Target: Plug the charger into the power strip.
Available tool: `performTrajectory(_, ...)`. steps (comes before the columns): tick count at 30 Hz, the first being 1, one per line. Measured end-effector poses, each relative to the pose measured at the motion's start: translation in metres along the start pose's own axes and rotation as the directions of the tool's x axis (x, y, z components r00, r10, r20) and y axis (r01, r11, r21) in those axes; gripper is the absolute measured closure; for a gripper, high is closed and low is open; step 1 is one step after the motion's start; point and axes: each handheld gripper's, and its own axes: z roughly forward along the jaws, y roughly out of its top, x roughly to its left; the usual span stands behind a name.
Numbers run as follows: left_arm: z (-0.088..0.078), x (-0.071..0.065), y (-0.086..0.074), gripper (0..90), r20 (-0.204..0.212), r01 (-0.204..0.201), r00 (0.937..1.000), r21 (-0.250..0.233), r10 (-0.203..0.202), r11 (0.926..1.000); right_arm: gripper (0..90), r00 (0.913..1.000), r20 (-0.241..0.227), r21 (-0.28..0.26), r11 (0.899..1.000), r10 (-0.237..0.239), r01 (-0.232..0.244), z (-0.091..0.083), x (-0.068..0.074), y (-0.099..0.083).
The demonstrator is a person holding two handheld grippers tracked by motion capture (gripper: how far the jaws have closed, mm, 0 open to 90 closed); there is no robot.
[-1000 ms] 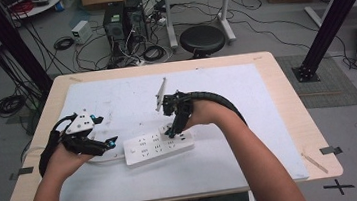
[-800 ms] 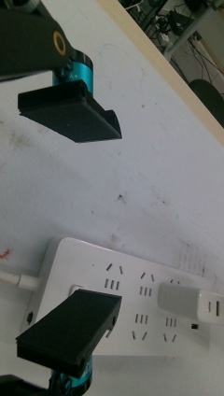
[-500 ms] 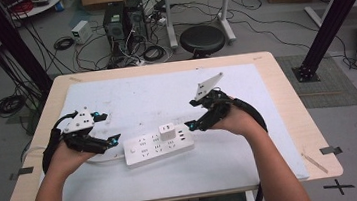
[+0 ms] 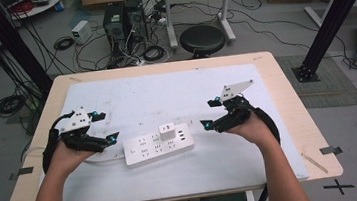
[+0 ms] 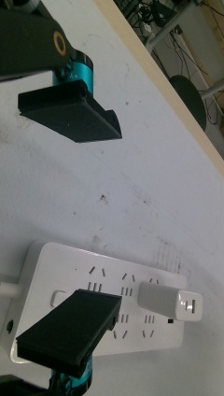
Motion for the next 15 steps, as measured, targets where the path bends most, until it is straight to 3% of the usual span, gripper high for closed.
performTrajectory(15,-0.0006,0.0010,0.0012,17.4,-0.007,0.002,1.0000,-0.001,-0.002,1.0000,20.5,0.9999,-0.004,-0.017,1.000,0.012,-0.012,-0.0052,-0.0046,-0.0037)
